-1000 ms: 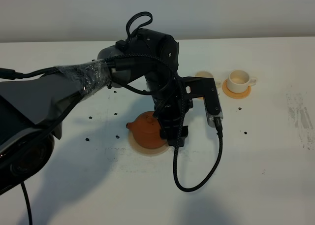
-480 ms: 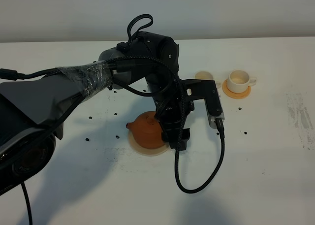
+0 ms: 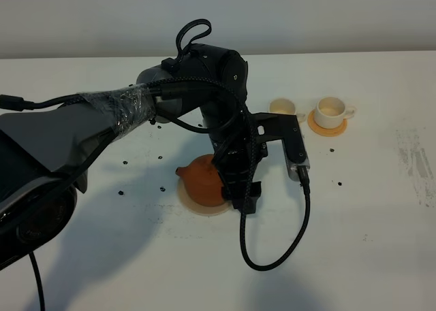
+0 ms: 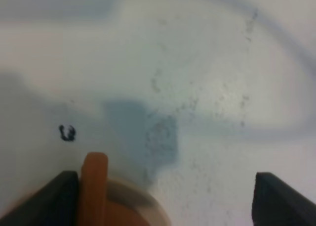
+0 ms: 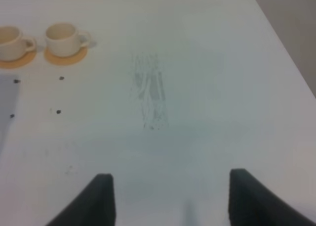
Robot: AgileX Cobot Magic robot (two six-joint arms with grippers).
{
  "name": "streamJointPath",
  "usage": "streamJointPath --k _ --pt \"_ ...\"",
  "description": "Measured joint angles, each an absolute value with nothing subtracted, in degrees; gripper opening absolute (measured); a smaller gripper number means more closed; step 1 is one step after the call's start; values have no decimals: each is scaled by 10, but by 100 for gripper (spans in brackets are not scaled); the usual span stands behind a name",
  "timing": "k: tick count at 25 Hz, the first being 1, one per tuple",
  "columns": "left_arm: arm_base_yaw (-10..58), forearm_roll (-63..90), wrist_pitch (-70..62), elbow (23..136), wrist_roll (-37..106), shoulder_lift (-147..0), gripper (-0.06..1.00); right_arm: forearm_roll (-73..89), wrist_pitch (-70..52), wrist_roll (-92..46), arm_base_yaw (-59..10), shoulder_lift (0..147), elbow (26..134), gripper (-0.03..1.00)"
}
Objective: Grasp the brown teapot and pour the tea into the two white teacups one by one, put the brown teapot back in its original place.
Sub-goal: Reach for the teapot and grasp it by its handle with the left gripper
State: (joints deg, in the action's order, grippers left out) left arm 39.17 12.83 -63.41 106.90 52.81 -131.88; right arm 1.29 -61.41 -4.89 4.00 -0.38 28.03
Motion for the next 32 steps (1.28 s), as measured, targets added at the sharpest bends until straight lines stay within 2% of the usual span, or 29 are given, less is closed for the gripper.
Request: streamJointPath --k 32 --pt "392 156 -607 1069 530 -1319 67 13 -614 -49 40 -4 280 52"
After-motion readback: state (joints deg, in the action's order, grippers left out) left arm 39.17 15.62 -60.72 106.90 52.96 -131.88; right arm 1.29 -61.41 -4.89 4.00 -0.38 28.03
